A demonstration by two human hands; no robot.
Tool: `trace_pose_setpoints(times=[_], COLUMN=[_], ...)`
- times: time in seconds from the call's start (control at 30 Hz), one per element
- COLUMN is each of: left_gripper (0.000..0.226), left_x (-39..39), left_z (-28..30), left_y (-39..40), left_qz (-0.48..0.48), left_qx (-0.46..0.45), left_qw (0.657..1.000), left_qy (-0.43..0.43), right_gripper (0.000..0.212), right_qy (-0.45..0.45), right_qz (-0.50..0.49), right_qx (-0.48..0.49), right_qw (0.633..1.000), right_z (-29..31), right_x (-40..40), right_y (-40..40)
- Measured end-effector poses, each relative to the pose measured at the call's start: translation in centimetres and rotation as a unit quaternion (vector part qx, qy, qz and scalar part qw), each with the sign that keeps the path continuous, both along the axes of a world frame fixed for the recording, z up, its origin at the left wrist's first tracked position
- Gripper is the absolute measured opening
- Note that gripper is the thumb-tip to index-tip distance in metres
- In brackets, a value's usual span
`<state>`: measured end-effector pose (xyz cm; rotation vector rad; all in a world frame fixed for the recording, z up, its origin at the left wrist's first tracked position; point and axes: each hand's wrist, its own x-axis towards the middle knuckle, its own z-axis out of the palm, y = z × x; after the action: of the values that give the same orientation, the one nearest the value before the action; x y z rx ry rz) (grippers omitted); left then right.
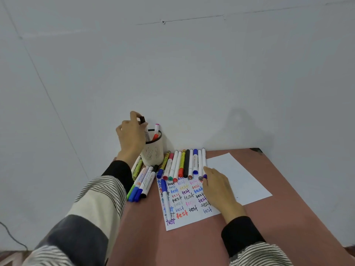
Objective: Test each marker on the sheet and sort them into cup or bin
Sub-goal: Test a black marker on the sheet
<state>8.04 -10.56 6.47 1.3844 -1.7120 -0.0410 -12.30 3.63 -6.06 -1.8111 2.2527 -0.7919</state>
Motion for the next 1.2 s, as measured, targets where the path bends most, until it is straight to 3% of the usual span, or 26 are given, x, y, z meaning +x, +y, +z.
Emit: trace_pose_setpoints(times=[0.23,0.43,0.5,0.63,0.73,0.87,0.97,1.07,1.13,1.2], left_gripper=[0.027,0.021,0.017,0.018,0.031,0.042,0.037,0.034,0.029,0.018], left_x=[-0.3,-2.3,-3.3,-3.5,-3.1,-3.0,-3.3,-3.4,-3.6,-3.9], left_z=[-1.8,-4.7,-6.8,-10.5,-10.8,-10.1,-10.1,-9.2,-8.3,-7.2], left_y=[-0.5,4.0,6.0,8.2,8.9,9.5,10.0,10.0,9.8,9.6], left_qz=[0.059,0.033,0.017,0.030,0.085,0.094,0.076,0.033,-0.078,-0.196], left_qx=[0.054,-0.066,-0.081,0.022,0.128,0.202,0.227,0.205,0.220,0.240], left_qw=[0.985,0.996,0.995,0.997,0.976,0.940,0.934,0.960,0.972,0.932], left_qy=[-0.155,-0.044,-0.053,-0.063,-0.153,-0.259,-0.265,-0.187,-0.023,0.189], right_gripper=[0.048,0.048,0.048,0.048,0.048,0.048,0.046,0.047,0.046,0.047], right_qy=[0.009,0.017,0.019,0.016,0.022,0.021,0.014,0.009,0.011,0.011], right_qz=[0.001,0.002,0.003,0.003,0.003,0.001,0.001,0.002,0.007,0.008], right_qx=[-0.004,-0.002,-0.003,-0.007,-0.009,-0.006,-0.010,-0.007,-0.010,-0.009], right_qw=[1.000,1.000,1.000,1.000,1.000,1.000,1.000,1.000,1.000,1.000], right_z=[0.1,0.2,0.3,0.3,0.4,0.5,0.4,0.4,0.4,0.4], right_x=[0.0,0.1,0.1,0.1,0.2,0.3,0.4,0.4,0.3,0.2], right_y=[0.0,0.1,0.2,0.3,0.3,0.3,0.4,0.5,0.5,0.5])
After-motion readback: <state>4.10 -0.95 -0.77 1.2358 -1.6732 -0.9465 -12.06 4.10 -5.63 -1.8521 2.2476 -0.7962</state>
